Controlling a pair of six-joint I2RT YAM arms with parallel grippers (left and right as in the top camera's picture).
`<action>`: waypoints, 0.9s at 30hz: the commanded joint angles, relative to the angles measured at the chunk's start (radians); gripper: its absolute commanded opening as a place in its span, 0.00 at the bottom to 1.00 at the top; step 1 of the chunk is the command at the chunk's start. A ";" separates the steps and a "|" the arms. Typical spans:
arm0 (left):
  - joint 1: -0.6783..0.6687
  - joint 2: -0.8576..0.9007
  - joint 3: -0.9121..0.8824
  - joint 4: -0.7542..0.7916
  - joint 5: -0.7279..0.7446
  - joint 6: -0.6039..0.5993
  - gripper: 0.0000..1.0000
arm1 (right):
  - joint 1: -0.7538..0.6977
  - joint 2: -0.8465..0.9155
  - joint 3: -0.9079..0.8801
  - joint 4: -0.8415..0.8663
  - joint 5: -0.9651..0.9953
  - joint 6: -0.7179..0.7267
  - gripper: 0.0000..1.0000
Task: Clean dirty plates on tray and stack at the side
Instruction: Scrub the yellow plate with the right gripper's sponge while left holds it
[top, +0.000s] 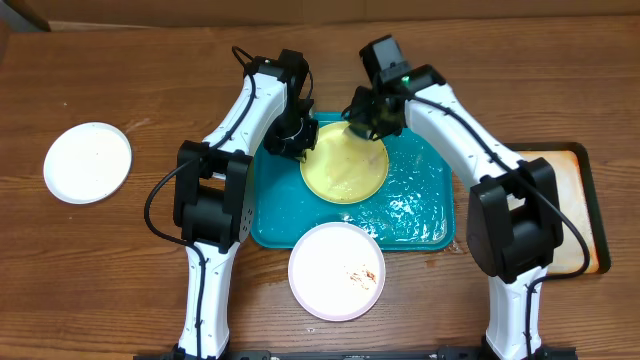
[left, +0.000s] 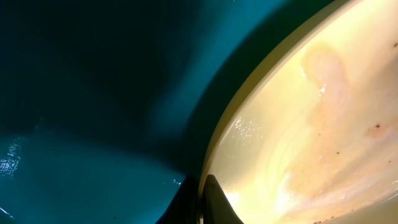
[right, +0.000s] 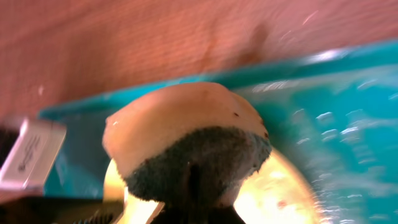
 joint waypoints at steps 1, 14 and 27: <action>0.004 0.021 0.008 0.000 -0.033 0.021 0.04 | 0.017 0.055 -0.075 0.039 -0.144 0.011 0.04; 0.004 0.021 0.008 -0.018 -0.030 0.021 0.04 | 0.025 0.132 -0.148 0.067 -0.039 -0.016 0.04; 0.006 0.021 0.008 -0.014 -0.033 0.021 0.04 | -0.087 0.115 -0.148 -0.154 0.354 -0.090 0.04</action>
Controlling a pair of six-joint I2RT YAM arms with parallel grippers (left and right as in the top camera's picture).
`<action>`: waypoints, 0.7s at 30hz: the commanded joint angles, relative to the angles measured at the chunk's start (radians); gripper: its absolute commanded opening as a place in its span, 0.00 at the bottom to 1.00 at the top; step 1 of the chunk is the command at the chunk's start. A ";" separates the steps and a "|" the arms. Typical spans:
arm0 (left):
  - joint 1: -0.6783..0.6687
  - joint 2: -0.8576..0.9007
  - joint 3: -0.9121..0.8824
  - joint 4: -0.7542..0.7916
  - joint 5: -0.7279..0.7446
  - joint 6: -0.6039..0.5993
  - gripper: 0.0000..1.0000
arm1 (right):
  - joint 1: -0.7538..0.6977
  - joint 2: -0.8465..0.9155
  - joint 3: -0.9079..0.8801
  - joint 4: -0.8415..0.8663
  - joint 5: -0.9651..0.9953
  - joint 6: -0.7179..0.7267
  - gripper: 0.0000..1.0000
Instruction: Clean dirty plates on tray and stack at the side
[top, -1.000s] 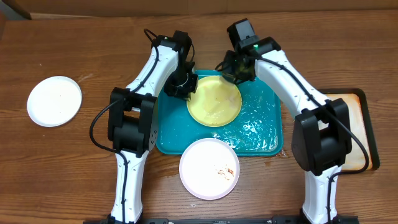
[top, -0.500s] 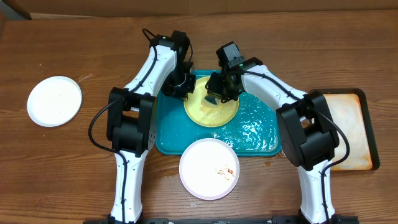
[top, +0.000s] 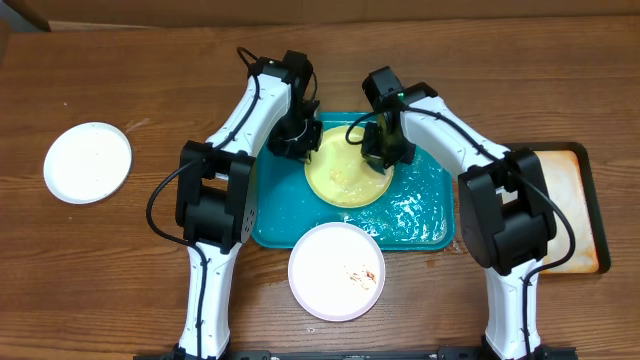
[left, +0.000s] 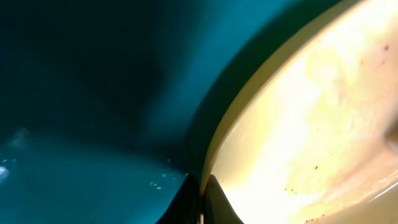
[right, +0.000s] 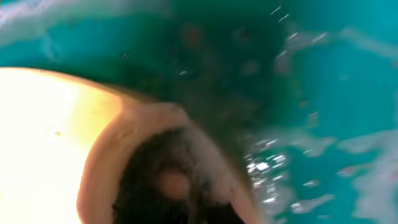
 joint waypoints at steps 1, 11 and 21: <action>0.018 0.021 0.008 -0.012 -0.060 0.008 0.04 | -0.067 0.051 -0.051 -0.018 0.232 -0.016 0.04; 0.017 0.021 0.008 -0.013 -0.056 -0.003 0.04 | -0.067 -0.083 0.134 -0.114 0.219 -0.037 0.04; 0.016 0.021 0.008 -0.010 -0.013 0.000 0.04 | -0.073 -0.123 0.392 -0.310 0.201 -0.043 0.04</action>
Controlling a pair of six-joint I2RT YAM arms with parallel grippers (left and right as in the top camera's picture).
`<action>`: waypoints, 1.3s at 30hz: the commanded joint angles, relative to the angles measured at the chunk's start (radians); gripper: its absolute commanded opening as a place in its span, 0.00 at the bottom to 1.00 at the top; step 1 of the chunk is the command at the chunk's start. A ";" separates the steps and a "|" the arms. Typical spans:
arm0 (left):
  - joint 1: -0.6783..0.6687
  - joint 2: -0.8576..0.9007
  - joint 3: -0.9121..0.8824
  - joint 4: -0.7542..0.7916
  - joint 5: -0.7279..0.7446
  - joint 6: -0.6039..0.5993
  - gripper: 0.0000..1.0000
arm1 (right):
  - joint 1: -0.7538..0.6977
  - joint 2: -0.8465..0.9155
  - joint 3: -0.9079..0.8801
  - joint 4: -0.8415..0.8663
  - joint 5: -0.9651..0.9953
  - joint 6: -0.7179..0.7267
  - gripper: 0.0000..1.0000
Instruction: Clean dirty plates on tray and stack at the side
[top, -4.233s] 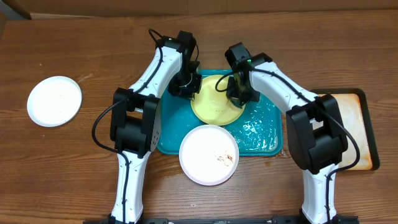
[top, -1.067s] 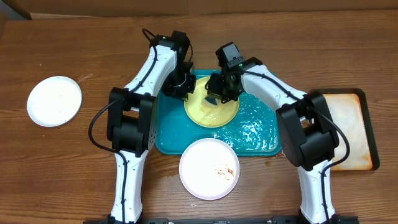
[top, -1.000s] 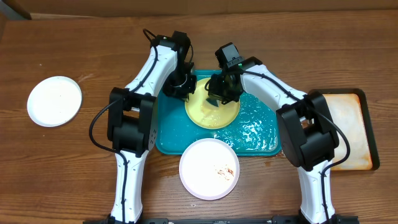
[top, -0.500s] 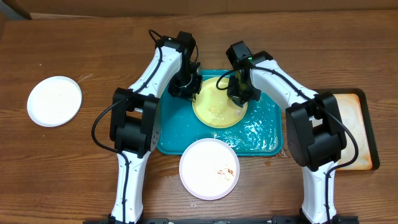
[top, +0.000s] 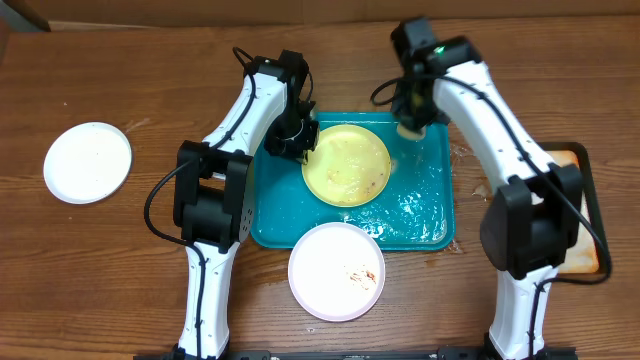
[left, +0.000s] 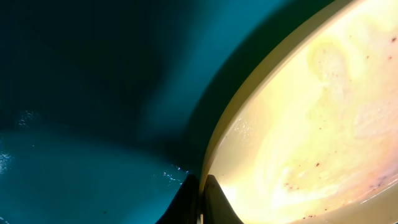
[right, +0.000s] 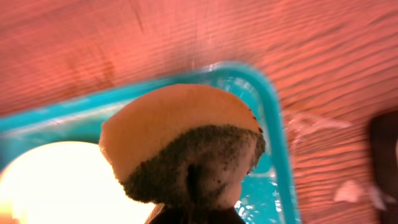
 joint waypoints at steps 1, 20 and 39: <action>0.005 0.021 0.007 0.008 -0.005 0.000 0.04 | 0.005 -0.045 0.071 -0.028 0.023 -0.005 0.04; -0.002 -0.070 0.221 -0.068 -0.298 -0.134 0.04 | -0.150 -0.075 0.078 -0.105 0.019 -0.016 0.04; -0.284 -0.134 0.460 -0.415 -0.963 -0.248 0.04 | -0.300 -0.075 0.077 -0.153 0.019 -0.019 0.04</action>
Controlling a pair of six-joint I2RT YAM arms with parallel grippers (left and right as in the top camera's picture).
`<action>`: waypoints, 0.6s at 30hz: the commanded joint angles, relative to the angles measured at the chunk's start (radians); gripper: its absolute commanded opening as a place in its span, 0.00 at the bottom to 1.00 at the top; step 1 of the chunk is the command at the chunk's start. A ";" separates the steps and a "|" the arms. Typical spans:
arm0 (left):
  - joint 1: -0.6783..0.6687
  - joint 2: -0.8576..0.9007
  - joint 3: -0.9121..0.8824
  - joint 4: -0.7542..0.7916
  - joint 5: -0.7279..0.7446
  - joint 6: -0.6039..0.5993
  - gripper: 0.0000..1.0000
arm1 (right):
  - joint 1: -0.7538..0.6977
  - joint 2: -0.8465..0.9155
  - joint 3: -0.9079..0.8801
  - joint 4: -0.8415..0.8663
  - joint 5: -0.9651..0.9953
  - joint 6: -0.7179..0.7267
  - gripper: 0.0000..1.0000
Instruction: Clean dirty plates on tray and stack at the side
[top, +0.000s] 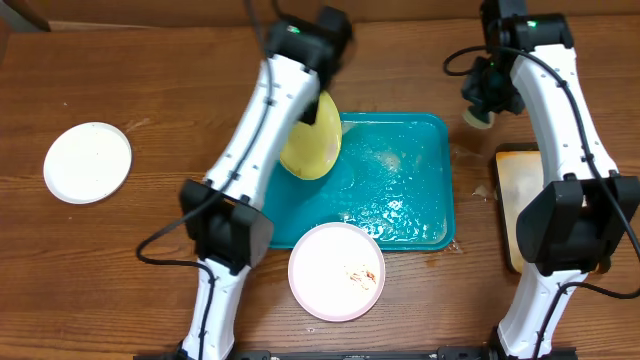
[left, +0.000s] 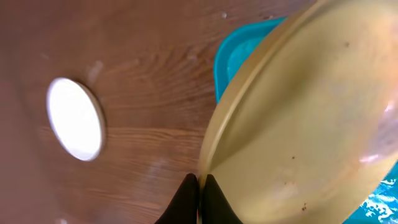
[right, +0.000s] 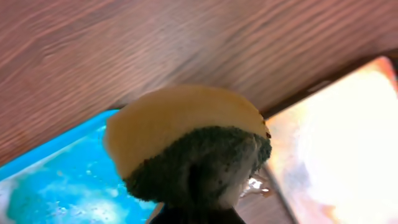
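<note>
A yellow plate (top: 312, 142) hangs tilted over the left edge of the teal tray (top: 400, 215). My left gripper (left: 200, 186) is shut on its rim, and a few dark specks show on the plate (left: 298, 124). A white plate with crumbs (top: 337, 270) lies at the tray's front edge. A clean white plate (top: 88, 162) sits far left on the table, also in the left wrist view as the white plate (left: 76, 118). My right gripper (top: 482, 108) is shut on a yellow-and-green sponge (right: 186, 143), over the table right of the tray.
An orange-brown board (top: 525, 205) lies at the right of the table, partly under my right arm; its pale surface (right: 339, 143) shows beside the sponge. The teal tray is wet and holds pooled water (top: 395, 180). The table is dark wood.
The yellow plate lay flat in the tray; now it is lifted and tilted over the tray's left edge in my left gripper. My right gripper with the sponge has moved right, off the tray.
The sponge was first at the yellow plate's far rim, then on its right side, while my left gripper held the plate's left rim. Then the sponge was up at the tray's far right corner. Now the plate is raised and the sponge is beside the board.
</note>
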 joint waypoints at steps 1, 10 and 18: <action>-0.096 -0.027 0.023 -0.003 -0.238 -0.063 0.04 | -0.044 -0.045 0.019 -0.020 0.012 -0.008 0.04; -0.206 -0.027 0.023 -0.003 -0.520 -0.072 0.04 | -0.183 -0.045 -0.017 -0.062 -0.063 -0.008 0.04; -0.235 -0.027 0.023 0.000 -0.664 -0.073 0.04 | -0.230 -0.045 -0.039 -0.068 -0.088 -0.003 0.04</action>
